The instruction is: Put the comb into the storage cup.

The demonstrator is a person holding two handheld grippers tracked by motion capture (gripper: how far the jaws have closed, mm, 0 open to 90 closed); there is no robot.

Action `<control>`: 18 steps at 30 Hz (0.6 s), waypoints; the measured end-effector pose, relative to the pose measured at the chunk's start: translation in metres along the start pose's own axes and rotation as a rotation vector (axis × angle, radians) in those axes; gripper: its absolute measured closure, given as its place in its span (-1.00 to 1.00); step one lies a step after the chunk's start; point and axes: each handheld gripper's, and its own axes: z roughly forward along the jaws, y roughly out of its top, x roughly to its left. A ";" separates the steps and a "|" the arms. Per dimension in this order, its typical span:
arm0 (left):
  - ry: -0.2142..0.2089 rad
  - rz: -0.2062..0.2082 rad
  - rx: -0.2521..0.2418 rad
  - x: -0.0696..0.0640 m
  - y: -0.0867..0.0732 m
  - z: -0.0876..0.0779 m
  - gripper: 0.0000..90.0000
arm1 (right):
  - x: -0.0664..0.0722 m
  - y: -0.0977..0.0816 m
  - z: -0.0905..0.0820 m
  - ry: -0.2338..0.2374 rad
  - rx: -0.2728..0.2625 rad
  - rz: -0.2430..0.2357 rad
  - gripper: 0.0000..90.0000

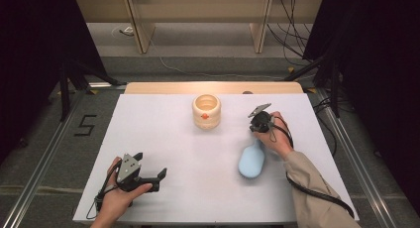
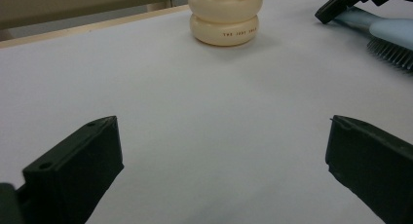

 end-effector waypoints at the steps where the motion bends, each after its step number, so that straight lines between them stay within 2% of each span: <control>1: 0.000 0.000 0.000 0.000 0.000 0.000 -1.00 | 0.000 0.000 0.000 0.003 0.001 0.006 1.00; 7: 0.000 0.000 0.000 0.000 0.000 0.000 -1.00 | -0.002 -0.002 -0.002 0.002 0.020 0.020 1.00; 18: -0.002 0.000 0.002 -0.002 0.000 0.000 -1.00 | -0.004 -0.005 -0.010 -0.001 0.091 0.049 1.00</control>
